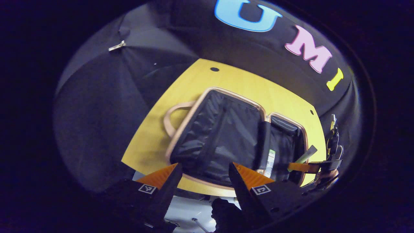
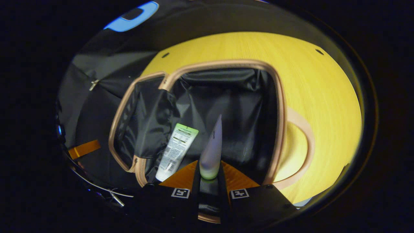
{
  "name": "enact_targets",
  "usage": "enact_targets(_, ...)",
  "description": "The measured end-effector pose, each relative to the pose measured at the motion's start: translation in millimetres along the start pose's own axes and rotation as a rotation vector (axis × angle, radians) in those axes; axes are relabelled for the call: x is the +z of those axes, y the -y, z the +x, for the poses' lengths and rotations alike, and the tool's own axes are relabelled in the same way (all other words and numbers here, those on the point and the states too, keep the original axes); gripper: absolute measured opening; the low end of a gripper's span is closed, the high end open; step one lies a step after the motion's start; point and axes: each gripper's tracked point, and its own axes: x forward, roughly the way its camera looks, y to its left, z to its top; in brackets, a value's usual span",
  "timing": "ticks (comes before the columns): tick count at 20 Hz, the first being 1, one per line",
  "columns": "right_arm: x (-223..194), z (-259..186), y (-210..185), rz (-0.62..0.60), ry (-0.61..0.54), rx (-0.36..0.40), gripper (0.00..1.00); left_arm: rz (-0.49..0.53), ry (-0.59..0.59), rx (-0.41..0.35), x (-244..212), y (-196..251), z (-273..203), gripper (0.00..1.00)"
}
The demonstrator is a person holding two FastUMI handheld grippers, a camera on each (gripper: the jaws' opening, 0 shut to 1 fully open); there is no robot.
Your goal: First open the suitcase, pack the skin care products into it, and then close the suitcase.
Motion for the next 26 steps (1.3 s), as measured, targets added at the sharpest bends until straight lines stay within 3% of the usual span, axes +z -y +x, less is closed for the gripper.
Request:
enact_targets(2,-12,10,10,-0.015,-0.049,-0.07,0.31,-0.031,0.004,0.078,-2,-44,-3,0.91)
enact_targets(3,-9,11,7,-0.013,-0.036,-0.076,0.25,-0.029,0.001,0.135,-4,-68,-4,0.91)
enact_targets(5,-8,5,-12,0.006,-0.042,-0.052,0.53,-0.022,-0.017,0.209,-6,-97,-3,0.91)
enact_targets(7,-9,-4,-20,-0.012,-0.031,-0.059,0.81,-0.015,-0.01,0.219,4,-110,2,0.92)
enact_targets(8,-6,-8,-27,-0.032,0.005,-0.025,0.97,-0.002,0.002,0.219,13,-109,8,0.92)
enact_targets(9,-3,-22,-35,-0.047,0.047,0.019,1.0,0.022,0.018,0.22,23,-108,14,0.91)
enact_targets(11,3,-45,-39,-0.075,0.132,0.074,0.99,0.08,0.04,0.221,42,-108,26,0.91)
enact_targets(14,9,-80,-12,-0.074,0.225,0.069,0.98,0.104,0.037,0.176,73,-98,58,0.89)
enact_targets(18,14,-117,46,0.015,0.321,-0.025,0.98,0.064,-0.036,0.115,96,-89,118,0.9)
enact_targets(20,8,-131,69,0.056,0.338,-0.065,0.98,0.027,-0.168,0.068,82,-86,150,0.89)
enact_targets(23,-7,-151,100,0.109,0.349,-0.113,0.98,0.018,-0.264,0.143,65,-104,188,0.87)
enact_targets(24,-10,-156,104,0.123,0.354,-0.116,0.98,0.032,-0.228,0.136,77,-100,182,0.86)
enact_targets(25,-14,-159,105,0.139,0.354,-0.105,0.98,0.033,-0.207,0.045,79,-82,190,0.82)
enact_targets(26,-16,-159,107,0.148,0.353,-0.101,0.96,0.035,-0.199,0.073,83,-80,189,0.5)
